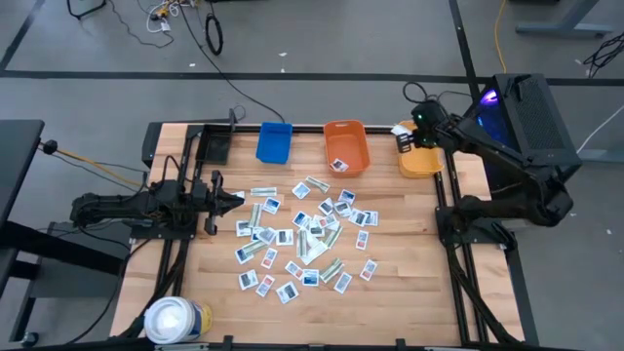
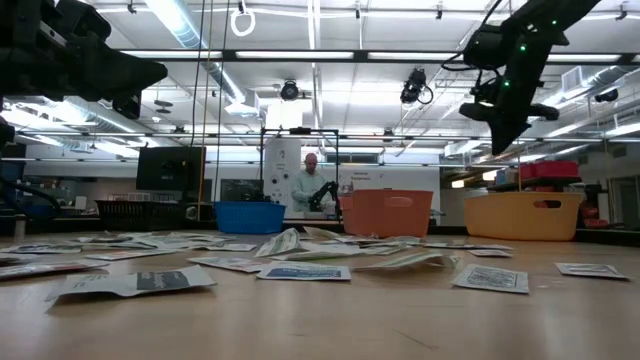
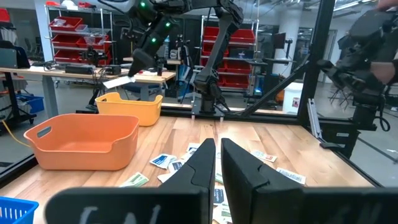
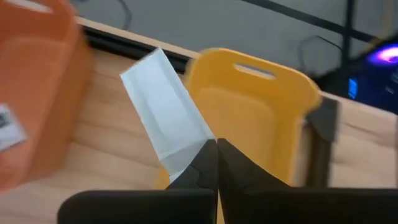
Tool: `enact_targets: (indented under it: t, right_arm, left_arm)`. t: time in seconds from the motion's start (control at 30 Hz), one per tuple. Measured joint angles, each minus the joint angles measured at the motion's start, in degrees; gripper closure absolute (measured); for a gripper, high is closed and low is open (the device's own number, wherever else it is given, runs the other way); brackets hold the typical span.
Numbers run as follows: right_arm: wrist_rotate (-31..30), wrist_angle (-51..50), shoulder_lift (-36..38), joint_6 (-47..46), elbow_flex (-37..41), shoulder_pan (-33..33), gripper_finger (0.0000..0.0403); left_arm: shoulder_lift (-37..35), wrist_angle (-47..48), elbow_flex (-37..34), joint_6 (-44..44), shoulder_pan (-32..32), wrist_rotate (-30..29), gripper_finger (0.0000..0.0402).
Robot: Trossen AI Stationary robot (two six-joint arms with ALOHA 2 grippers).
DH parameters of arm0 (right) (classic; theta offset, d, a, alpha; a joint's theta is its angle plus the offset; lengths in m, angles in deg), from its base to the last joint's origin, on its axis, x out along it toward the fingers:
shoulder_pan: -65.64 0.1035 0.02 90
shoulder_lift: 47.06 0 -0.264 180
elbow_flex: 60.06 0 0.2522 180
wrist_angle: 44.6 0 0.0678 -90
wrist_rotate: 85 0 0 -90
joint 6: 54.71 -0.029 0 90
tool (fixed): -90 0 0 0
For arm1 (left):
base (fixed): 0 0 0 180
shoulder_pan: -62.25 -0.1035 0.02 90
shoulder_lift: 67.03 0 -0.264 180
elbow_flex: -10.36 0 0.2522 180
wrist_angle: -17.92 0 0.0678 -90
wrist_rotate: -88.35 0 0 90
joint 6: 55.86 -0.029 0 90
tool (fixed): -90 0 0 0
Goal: Pick & Place First Aid Supplies
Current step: Put the bandage into the yellow bin
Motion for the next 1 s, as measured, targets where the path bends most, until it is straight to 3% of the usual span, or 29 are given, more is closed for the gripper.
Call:
enact_targets:
  t: [0.57,1.0]
  right_arm:
    - [-0.01,-1.41,0.13,-4.77,0.02,-0.77,0.0403]
    - [-0.19,-9.63,6.66,-7.85,0.02,0.14,0.0403]
  left_arm:
    - [0.01,0.0,0.0,-0.02,0.0,0.02,0.0369]
    - [0.0,0.0,-0.01,0.0,0.0,0.0,0.0369]
